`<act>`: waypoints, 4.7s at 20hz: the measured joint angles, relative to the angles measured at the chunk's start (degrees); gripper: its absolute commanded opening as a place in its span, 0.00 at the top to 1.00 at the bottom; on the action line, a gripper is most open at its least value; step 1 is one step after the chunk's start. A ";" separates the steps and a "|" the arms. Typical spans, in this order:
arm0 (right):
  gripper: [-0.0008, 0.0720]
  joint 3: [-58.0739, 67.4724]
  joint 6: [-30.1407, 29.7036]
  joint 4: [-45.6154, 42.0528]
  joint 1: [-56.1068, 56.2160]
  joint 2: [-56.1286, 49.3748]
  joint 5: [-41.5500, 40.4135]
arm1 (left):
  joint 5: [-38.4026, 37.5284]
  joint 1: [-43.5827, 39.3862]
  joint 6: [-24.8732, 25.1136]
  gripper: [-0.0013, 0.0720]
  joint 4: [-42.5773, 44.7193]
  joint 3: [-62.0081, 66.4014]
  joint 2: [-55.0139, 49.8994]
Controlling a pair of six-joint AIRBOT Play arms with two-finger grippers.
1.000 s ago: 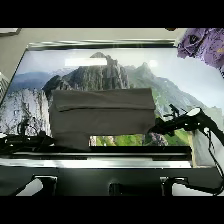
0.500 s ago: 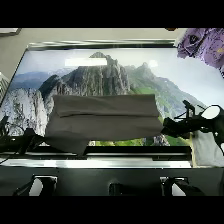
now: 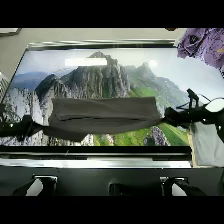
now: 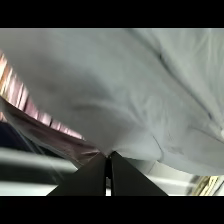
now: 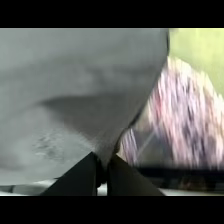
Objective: Fold the clothes and pants, and hang the long-sleeved shirts on hangers.
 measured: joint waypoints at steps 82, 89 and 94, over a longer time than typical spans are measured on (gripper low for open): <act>0.94 49.57 46.31 -16.72 32.13 -21.97 2.62 | -1.44 -32.00 -11.04 0.96 8.48 55.76 -40.61; 0.94 49.55 58.36 -17.14 45.42 -31.10 -11.50 | -8.35 -20.17 -7.34 0.96 11.04 55.76 -36.06; 0.94 49.55 60.54 -14.21 49.48 -36.26 -16.74 | -9.46 -18.21 -6.16 0.96 11.37 55.76 -35.63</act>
